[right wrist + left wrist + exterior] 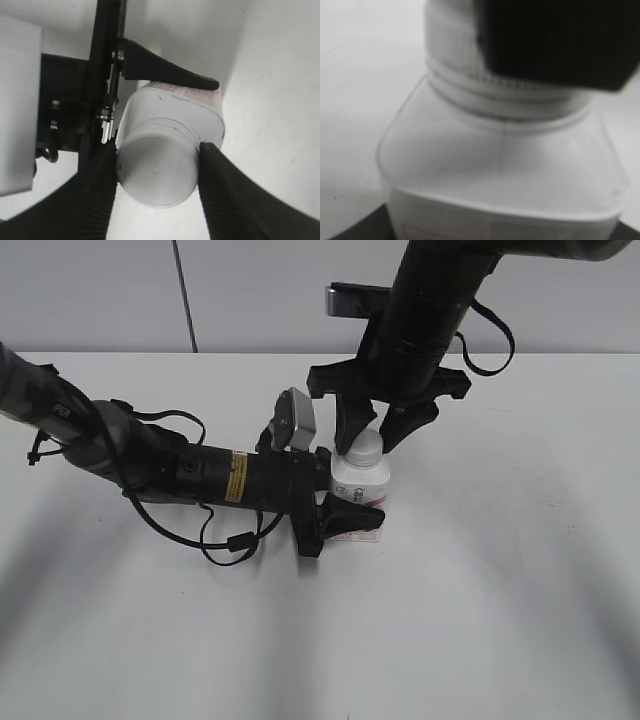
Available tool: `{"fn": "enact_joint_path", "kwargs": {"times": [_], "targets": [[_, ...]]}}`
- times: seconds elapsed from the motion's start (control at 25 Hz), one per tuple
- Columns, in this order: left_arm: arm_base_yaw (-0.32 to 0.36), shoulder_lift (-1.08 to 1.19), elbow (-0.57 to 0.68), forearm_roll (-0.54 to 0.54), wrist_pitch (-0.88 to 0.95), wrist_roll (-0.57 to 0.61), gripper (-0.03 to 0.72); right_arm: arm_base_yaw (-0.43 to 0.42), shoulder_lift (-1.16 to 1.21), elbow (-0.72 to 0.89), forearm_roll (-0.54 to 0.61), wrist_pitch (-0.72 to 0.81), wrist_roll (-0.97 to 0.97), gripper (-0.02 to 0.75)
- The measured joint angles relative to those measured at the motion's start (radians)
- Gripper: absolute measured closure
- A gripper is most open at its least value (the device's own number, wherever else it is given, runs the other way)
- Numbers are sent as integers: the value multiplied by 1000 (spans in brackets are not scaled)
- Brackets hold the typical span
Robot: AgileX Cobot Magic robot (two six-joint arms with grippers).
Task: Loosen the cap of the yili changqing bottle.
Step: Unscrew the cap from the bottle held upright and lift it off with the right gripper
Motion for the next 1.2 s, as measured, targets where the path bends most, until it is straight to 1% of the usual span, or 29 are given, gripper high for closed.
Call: {"fn": "enact_joint_path", "kwargs": {"times": [0.32, 0.48, 0.76, 1.2], "targets": [[0, 0, 0, 3, -1, 3, 294, 0, 0, -2, 0, 1, -487, 342], [0, 0, 0, 3, -1, 5, 294, 0, 0, -3, 0, 1, -701, 342], [0, 0, 0, 4, -3, 7, 294, 0, 0, -7, 0, 13, -1006, 346], [0, 0, 0, 22, -25, 14, 294, 0, -2, -10, 1, 49, -1428, 348]]}}
